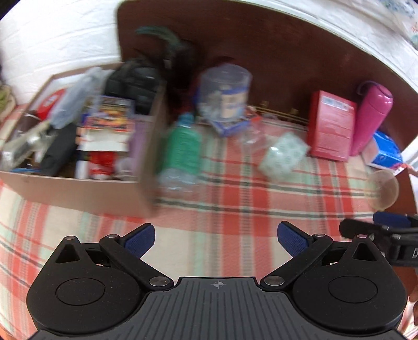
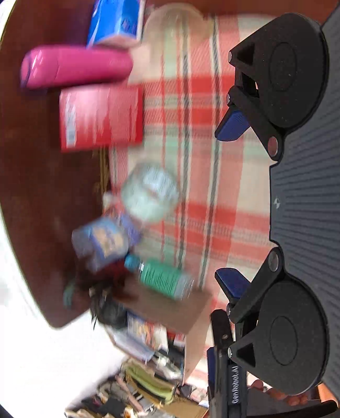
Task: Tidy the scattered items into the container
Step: 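Move both tools back over the remaining table items, then close both tools on the clear packing tape roll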
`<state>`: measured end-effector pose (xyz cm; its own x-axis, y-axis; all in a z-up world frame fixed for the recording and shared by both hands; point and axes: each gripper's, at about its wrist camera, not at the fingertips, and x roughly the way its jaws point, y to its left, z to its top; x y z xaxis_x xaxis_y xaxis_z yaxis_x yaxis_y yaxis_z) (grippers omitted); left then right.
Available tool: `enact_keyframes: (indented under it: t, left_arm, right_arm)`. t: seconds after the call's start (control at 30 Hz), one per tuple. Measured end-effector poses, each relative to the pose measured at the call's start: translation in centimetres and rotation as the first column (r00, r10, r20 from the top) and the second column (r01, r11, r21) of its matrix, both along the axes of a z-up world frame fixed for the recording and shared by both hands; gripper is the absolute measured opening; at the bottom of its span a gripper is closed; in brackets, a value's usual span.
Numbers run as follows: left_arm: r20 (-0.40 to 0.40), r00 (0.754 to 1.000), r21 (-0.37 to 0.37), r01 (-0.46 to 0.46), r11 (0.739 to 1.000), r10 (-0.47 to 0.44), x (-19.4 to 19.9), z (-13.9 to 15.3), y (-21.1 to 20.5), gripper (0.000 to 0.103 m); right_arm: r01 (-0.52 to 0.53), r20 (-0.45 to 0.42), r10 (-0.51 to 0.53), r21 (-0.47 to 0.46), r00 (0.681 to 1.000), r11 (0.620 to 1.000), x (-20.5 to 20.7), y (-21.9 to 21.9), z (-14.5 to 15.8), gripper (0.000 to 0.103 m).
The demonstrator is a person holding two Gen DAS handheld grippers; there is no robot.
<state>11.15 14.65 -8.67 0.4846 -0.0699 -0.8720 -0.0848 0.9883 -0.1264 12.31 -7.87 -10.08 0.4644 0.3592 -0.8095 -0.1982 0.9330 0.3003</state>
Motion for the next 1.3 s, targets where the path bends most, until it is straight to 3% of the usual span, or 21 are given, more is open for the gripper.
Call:
enact_keyframes:
  t: [0.2, 0.47, 0.57, 0.73, 0.77, 0.8, 0.9, 1.1, 1.3]
  left_arm:
    - [0.004, 0.999, 0.021, 0.042, 0.999, -0.042, 3.2, -1.5, -5.0, 0.103]
    - [0.019, 0.997, 0.058, 0.069, 0.996, -0.070, 8.0, -4.1, -8.8, 0.100]
    - [0.011, 0.999, 0.092, 0.050, 0.994, -0.052, 9.9, -5.7, -9.1, 0.089]
    - [-0.040, 0.999, 0.058, -0.003, 0.998, 0.005, 12.2, -7.7, -8.1, 0.072]
    - [-0.048, 0.999, 0.048, -0.006, 0.999, 0.008, 12.5, -7.9, -7.8, 0.065]
    - [-0.058, 0.998, 0.038, -0.006, 0.999, 0.009, 12.7, -8.0, -7.6, 0.049]
    - [-0.089, 0.996, 0.008, -0.008, 1.000, 0.008, 13.4, -8.6, -7.0, 0.029]
    - [-0.190, 0.982, -0.084, -0.029, 0.996, 0.012, 14.0, -9.9, -4.9, 0.012]
    - [-0.261, 0.957, -0.248, 0.059, 0.967, -0.126, 12.8, -9.4, -4.6, 0.010]
  right_arm:
    - [0.105, -0.021, -0.105, 0.003, 0.994, 0.994, 0.6, -5.2, -1.7, 0.102]
    - [0.102, -0.034, -0.103, -0.021, 0.994, 0.995, 2.2, -6.4, -3.7, 0.102]
    - [0.103, -0.051, -0.104, -0.016, 0.993, 0.995, 2.7, -6.8, -4.6, 0.102]
    - [0.119, -0.079, -0.120, -0.017, 0.990, 0.993, 3.2, -7.4, -5.8, 0.102]
    - [0.120, -0.087, -0.121, -0.020, 0.989, 0.993, 3.4, -7.4, -6.1, 0.102]
    - [0.121, -0.094, -0.123, -0.022, 0.988, 0.992, 3.6, -7.4, -6.4, 0.102]
    - [0.113, -0.100, -0.116, -0.031, 0.988, 0.993, 4.2, -6.9, -6.9, 0.102]
    - [0.073, -0.095, -0.076, -0.038, 0.993, 0.997, 5.4, -5.4, -7.5, 0.102]
    - [0.002, -0.094, -0.004, -0.016, 0.996, 1.000, 6.3, -3.6, -7.8, 0.102]
